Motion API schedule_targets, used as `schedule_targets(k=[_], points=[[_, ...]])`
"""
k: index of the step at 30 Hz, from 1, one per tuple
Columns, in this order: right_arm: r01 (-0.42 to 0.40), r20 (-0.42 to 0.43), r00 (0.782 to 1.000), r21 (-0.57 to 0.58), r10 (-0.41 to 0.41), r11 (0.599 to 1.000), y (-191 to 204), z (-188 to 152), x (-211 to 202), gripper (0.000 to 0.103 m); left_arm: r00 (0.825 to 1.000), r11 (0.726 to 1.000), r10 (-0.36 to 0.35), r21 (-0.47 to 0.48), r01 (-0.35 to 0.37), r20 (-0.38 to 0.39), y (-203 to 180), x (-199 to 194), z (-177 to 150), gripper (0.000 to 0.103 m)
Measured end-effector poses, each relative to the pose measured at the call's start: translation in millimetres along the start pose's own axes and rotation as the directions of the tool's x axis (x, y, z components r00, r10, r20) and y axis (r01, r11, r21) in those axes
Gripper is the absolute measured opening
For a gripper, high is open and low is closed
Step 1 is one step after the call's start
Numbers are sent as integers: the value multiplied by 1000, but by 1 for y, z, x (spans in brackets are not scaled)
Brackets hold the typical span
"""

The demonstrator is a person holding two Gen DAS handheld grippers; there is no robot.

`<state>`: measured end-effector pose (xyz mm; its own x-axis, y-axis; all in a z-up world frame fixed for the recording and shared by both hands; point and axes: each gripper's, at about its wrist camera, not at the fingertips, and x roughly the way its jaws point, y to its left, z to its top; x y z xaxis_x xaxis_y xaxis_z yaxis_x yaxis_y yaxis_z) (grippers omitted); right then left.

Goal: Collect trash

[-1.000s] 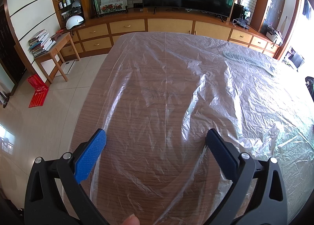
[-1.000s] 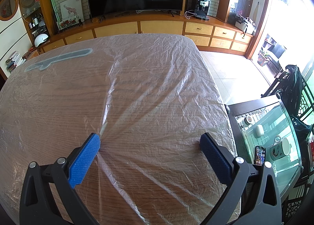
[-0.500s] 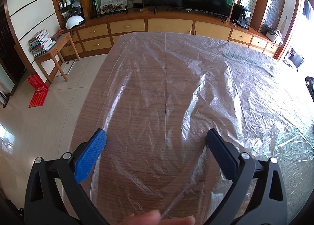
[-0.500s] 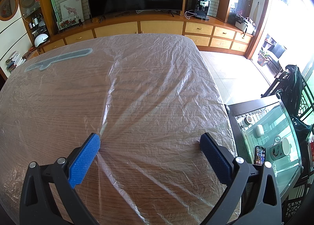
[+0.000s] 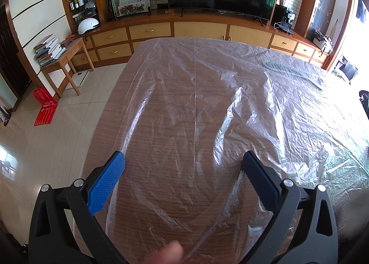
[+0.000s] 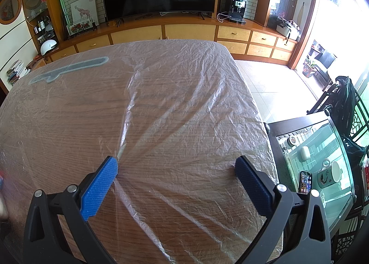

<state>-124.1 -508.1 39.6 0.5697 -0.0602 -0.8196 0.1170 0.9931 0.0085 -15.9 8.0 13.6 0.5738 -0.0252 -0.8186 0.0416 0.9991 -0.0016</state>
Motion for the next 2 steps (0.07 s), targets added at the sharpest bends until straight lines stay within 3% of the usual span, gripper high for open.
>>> schedule_targets(k=[2], points=[[0,0,1000,0,0,1000,0,0,0,99,1000,1000,0,0,0,0,0,0,0,102]])
